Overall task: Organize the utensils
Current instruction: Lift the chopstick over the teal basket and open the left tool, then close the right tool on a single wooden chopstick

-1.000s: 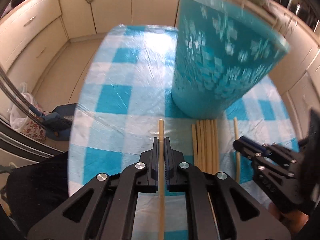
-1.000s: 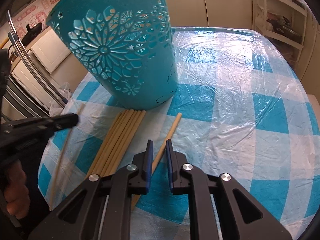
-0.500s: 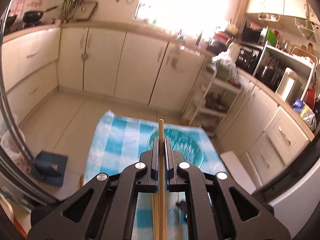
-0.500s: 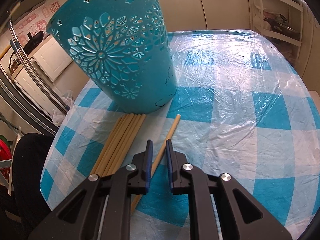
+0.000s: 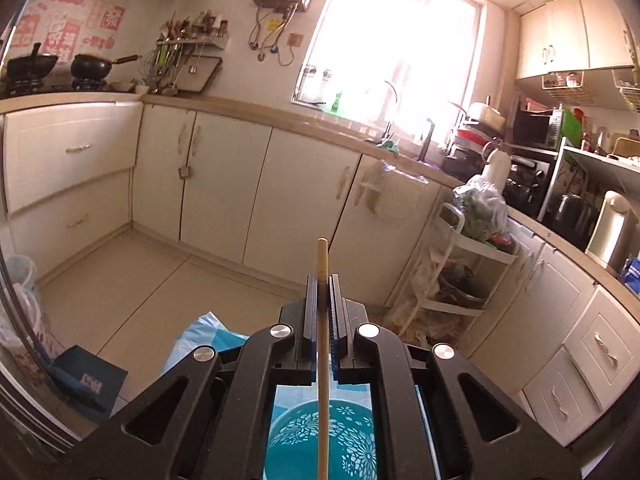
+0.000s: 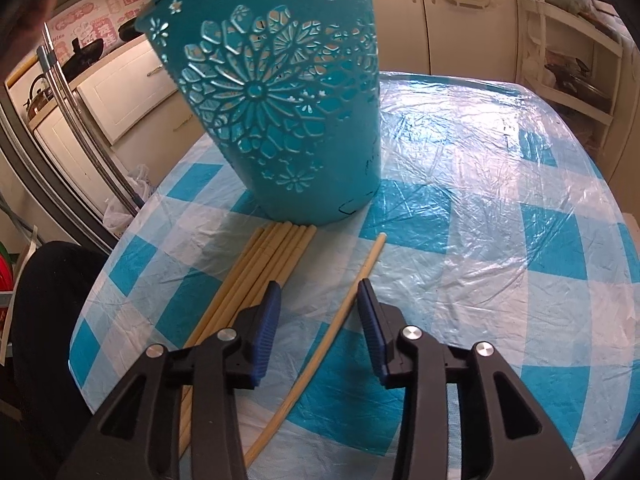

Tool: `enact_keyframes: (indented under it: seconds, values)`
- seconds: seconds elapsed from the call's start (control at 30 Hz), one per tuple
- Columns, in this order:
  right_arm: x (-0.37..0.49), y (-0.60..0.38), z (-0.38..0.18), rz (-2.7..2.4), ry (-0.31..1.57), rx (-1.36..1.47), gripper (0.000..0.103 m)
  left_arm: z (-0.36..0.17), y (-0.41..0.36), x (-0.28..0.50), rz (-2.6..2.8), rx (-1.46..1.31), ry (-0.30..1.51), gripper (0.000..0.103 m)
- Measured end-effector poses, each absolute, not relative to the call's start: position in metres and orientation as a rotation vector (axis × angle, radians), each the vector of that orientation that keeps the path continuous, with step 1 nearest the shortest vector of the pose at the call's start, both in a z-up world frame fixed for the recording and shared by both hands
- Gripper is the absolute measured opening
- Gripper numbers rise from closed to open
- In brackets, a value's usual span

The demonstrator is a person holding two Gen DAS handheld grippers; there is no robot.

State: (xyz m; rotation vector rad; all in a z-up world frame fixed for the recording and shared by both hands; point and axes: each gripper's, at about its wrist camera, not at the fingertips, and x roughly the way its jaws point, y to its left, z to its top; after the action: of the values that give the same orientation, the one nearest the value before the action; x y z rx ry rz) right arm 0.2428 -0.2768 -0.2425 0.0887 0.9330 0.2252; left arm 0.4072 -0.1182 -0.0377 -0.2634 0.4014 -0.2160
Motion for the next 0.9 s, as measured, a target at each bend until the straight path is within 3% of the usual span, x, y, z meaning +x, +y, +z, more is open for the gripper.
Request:
enact_keyframes:
  seconds: [0.43, 0.53, 0.6, 0.67, 0.7, 0.83, 0.9]
  values:
    - [0.242, -0.281, -0.244, 0.238, 0.931, 0.108, 0.043, -0.119, -0.124, 0.412, -0.161, -0.134, 0.554, 0.006]
    - [0.241, -0.287, -0.243, 0.243, 0.931, 0.139, 0.043, -0.126, -0.117, 0.402, -0.171, -0.103, 0.59, 0.01]
    - [0.239, -0.293, -0.243, 0.239, 0.931, 0.176, 0.043, -0.128, -0.113, 0.395, -0.175, -0.092, 0.612, 0.025]
    - [0.237, -0.296, -0.243, 0.233, 0.931, 0.203, 0.043, -0.128, -0.102, 0.381, -0.162, -0.081, 0.607, 0.053]
    - [0.236, -0.296, -0.243, 0.227, 0.931, 0.205, 0.043, -0.128, -0.097, 0.374, -0.152, -0.073, 0.598, 0.059]
    - [0.235, -0.294, -0.241, 0.193, 0.939, 0.17, 0.038, -0.133, -0.071, 0.35, -0.155, -0.066, 0.604, 0.066]
    - [0.238, -0.293, -0.241, 0.16, 0.948, 0.153, 0.03, -0.139, -0.058, 0.343, -0.15, -0.076, 0.617, 0.069]
